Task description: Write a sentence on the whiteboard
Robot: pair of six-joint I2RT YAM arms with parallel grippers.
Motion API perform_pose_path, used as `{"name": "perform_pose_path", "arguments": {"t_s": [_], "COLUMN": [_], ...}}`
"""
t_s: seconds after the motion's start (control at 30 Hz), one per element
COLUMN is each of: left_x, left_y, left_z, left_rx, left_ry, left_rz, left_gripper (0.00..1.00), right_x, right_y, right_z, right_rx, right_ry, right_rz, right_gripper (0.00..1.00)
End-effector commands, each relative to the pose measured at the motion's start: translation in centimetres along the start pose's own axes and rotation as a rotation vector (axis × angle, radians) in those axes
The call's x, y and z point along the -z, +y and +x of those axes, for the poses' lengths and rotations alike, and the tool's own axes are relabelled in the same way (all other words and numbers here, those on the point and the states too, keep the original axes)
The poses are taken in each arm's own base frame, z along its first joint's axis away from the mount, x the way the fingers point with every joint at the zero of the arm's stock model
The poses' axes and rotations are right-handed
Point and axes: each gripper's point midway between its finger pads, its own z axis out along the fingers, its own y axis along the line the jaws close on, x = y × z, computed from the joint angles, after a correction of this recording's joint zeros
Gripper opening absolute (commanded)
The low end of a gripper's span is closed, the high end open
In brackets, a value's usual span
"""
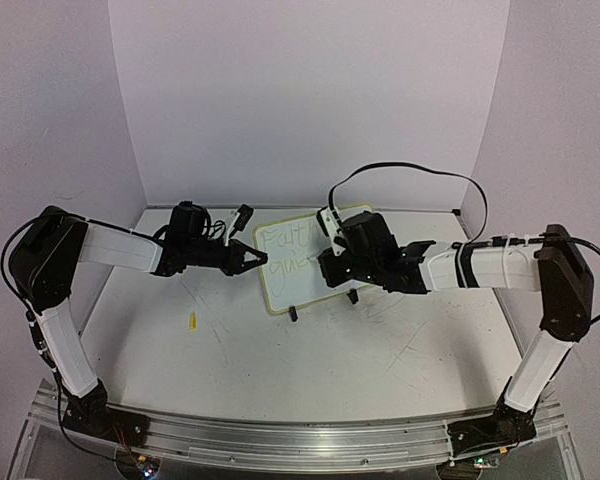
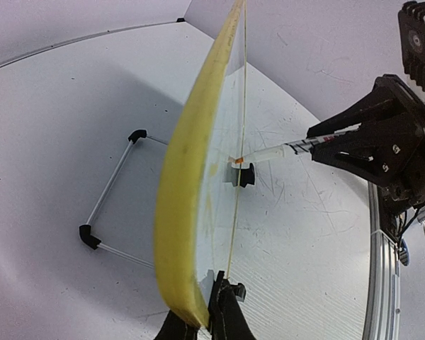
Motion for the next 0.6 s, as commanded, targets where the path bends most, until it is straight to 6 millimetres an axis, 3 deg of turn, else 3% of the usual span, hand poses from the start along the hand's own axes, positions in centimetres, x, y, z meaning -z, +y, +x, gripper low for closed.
{"name": "perform_pose_path", "arguments": {"t_s": [0.0, 0.57], "left_x": [0.5, 0.4], "left_y": [3.7, 3.7], "left_z": [1.3, 1.1], "left_rx": [-0.048, -0.048], "left_ry": [0.051, 0.051], "left_rz": [-0.182, -0.181], "left_gripper": [0.00, 0.00], "right_x": [0.6, 1.3], "right_y": [-2.6, -2.5], "right_z": [-4.8, -6.4], "right_rx": [-0.043, -0.045], "right_ry": [-0.128, -0.164], "right_rz": [0.091, 0.081], "right_gripper": [0.00, 0.00]}}
